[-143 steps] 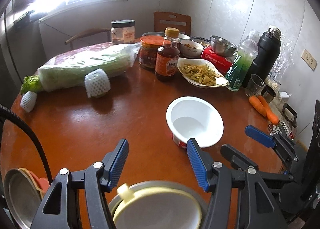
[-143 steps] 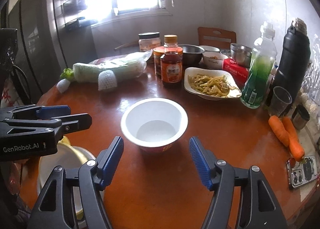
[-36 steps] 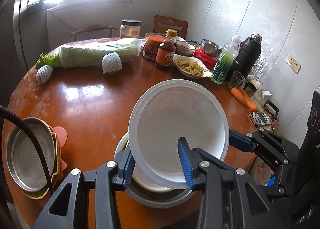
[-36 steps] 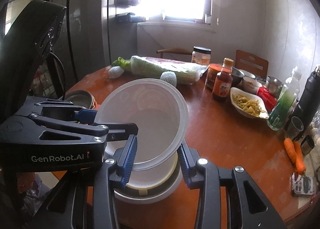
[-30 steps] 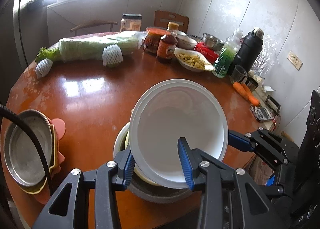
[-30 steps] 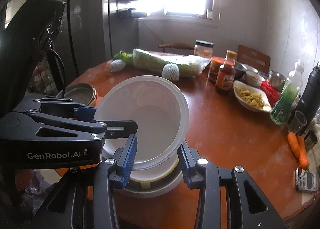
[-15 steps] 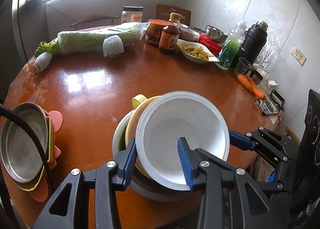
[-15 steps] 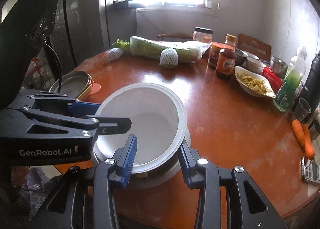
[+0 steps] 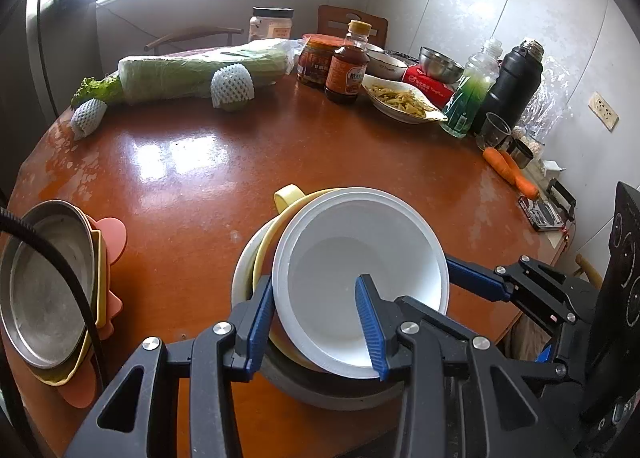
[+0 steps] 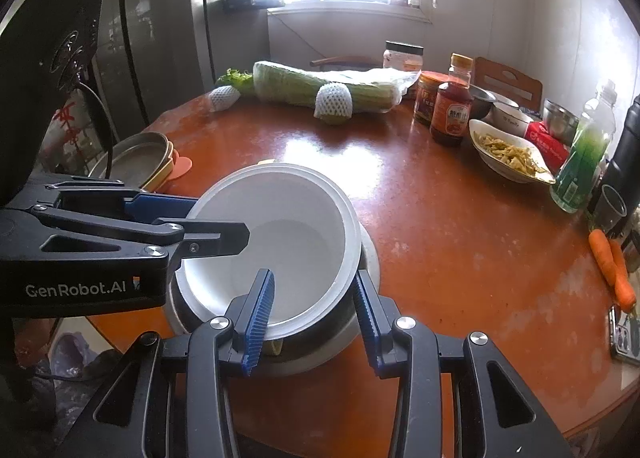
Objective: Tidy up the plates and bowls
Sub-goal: 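Open the left gripper and withdraw from the red-and-white bowl, then grasp the rim of the nested bowl stack with the left gripper and tilt it up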
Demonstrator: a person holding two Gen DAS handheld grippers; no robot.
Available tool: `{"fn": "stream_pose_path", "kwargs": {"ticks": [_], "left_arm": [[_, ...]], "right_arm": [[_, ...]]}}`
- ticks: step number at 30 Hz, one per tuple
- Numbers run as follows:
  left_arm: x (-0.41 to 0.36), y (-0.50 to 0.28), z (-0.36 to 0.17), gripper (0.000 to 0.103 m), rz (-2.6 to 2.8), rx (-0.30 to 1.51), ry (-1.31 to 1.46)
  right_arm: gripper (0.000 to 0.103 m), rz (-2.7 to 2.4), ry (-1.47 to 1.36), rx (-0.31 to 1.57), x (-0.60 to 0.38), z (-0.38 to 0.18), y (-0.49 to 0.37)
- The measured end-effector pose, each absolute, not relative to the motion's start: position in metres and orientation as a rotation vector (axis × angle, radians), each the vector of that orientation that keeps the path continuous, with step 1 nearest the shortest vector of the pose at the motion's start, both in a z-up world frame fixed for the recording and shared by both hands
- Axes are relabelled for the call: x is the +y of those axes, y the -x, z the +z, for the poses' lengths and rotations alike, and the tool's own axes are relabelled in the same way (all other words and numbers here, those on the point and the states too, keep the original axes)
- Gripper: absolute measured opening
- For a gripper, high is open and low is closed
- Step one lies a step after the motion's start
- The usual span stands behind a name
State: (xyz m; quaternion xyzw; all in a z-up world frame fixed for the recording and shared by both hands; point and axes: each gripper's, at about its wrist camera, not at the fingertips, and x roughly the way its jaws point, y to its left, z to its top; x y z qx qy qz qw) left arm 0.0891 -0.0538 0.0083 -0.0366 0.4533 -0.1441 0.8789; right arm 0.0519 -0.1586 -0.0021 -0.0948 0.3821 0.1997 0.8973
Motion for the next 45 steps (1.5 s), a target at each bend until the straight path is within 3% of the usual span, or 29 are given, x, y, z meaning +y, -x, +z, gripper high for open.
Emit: {"fn": "stream_pose_path", "kwargs": {"ticks": [10,29,45], "left_arm": [[-0.05,-0.09,0.006,0.041,-0.299,0.948,0.084],[-0.045,-0.087,0.012,0.042,-0.299,0.925,0.092],[-0.027,-0.088,0.013,0.049,-0.24,0.913,0.117]], "right_arm": [[0.043,0.405,0.188,0.797,-0.16,-0.002,-0.056],[0.056,0.383,0.176,0.784,-0.162,0.002,-0.057],[0.068,0.373,0.166,0.769,-0.162,0.004,-0.058]]}}
